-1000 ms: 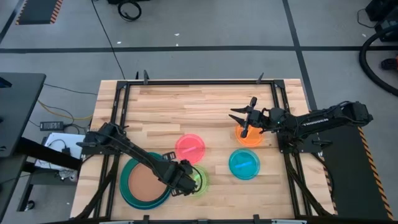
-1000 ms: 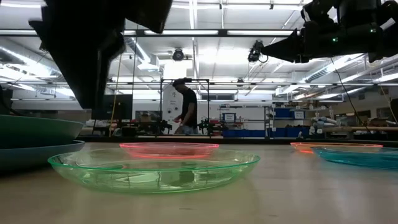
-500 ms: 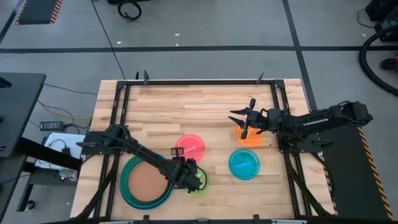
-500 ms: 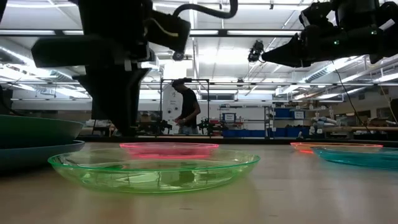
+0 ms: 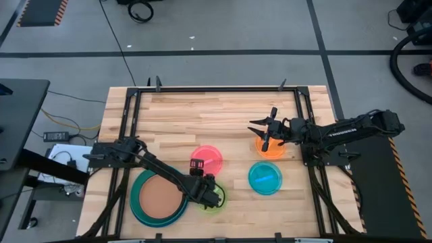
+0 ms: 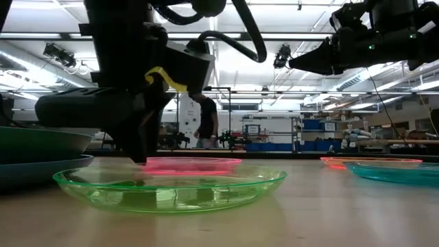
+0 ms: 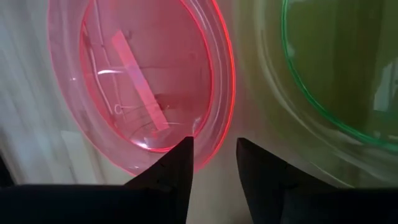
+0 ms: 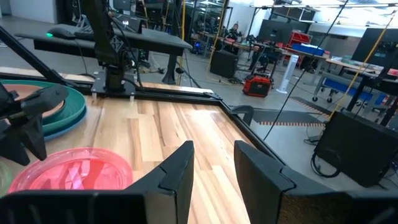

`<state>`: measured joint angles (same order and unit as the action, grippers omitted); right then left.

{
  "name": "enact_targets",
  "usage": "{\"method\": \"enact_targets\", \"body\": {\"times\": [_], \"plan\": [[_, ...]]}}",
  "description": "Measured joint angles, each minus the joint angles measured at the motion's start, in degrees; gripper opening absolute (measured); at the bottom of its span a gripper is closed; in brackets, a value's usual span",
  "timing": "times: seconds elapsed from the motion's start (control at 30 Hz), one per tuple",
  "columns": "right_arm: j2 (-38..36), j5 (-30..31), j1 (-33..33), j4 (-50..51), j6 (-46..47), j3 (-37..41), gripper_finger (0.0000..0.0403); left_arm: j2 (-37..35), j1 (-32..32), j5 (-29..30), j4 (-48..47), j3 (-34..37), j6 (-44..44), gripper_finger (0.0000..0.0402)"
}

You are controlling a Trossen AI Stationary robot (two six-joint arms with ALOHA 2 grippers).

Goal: Stack plastic plates
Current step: Stack the pink plate on top of the brown plate

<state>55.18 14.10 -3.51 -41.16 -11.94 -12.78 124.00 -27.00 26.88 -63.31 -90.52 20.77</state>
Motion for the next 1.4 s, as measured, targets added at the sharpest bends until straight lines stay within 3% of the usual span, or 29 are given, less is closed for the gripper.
{"method": "enact_targets", "body": {"times": [0.4,1.0,1.4], "plan": [[0.0,-0.3,0.0,0.0,0.0,0.0,0.0125,0.2,1.5,2.2,0.7,1.0,-4.9,0.0130],[0.0,-0.3,0.0,0.1,0.1,0.0,0.0125,0.1,1.8,3.1,2.2,4.0,-5.0,0.0129],[0.0,-0.3,0.0,0.1,0.2,0.0,0.0125,0.1,2.2,2.3,6.3,4.0,-5.0,0.0038]]}}
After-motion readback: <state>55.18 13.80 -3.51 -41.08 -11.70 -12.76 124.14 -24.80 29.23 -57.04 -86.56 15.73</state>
